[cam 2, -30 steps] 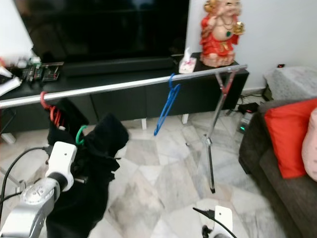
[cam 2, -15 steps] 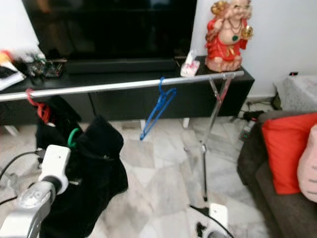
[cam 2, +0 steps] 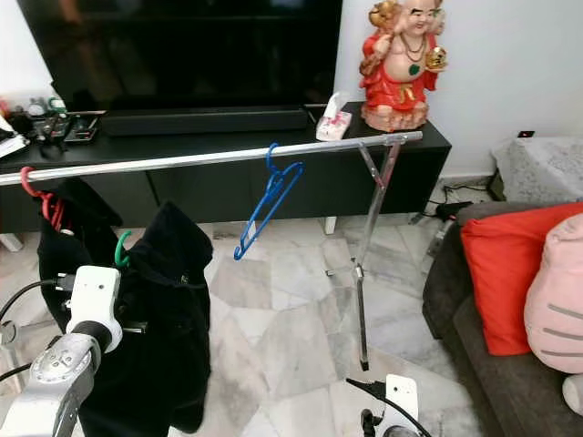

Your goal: Hang hanger

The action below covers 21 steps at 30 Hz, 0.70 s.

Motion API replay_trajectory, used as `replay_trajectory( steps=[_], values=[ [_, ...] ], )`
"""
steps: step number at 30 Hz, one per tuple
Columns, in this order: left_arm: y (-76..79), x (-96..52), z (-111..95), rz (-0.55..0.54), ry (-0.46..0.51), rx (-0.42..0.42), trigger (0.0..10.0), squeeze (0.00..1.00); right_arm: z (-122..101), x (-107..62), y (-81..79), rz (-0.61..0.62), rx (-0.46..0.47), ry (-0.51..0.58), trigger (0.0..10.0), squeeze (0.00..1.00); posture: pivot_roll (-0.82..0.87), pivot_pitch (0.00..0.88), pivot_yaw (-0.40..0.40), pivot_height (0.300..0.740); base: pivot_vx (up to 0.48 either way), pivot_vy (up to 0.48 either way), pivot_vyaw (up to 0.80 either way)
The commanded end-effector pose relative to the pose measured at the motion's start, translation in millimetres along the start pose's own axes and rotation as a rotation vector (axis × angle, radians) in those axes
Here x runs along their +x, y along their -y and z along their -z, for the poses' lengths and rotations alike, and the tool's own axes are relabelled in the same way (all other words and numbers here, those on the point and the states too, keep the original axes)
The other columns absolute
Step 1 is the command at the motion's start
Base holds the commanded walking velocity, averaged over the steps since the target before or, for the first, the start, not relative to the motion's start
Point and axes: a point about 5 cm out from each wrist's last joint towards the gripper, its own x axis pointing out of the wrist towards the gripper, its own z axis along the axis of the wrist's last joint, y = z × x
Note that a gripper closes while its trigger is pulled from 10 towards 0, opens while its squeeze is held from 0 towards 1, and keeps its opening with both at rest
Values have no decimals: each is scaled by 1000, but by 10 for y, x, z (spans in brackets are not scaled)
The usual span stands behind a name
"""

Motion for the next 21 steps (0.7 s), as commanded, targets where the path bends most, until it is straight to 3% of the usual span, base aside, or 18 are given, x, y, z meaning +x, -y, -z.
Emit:
replay_trajectory(
  steps=[1,4,21],
  values=[
    [-65,15,-77,-32,46,2,10000,0,-42,3,-21,-6,-17,10,10000,0,-20,0,-5,740,304,0,800],
    [-59,17,-77,-31,48,4,10000,0,-36,3,-20,-9,-13,10,10000,0,-20,0,-6,740,305,0,800],
    [-11,21,-64,-4,52,23,10000,0,-32,2,-15,-8,-17,4,10000,0,-20,0,-8,740,321,0,0]
  ],
)
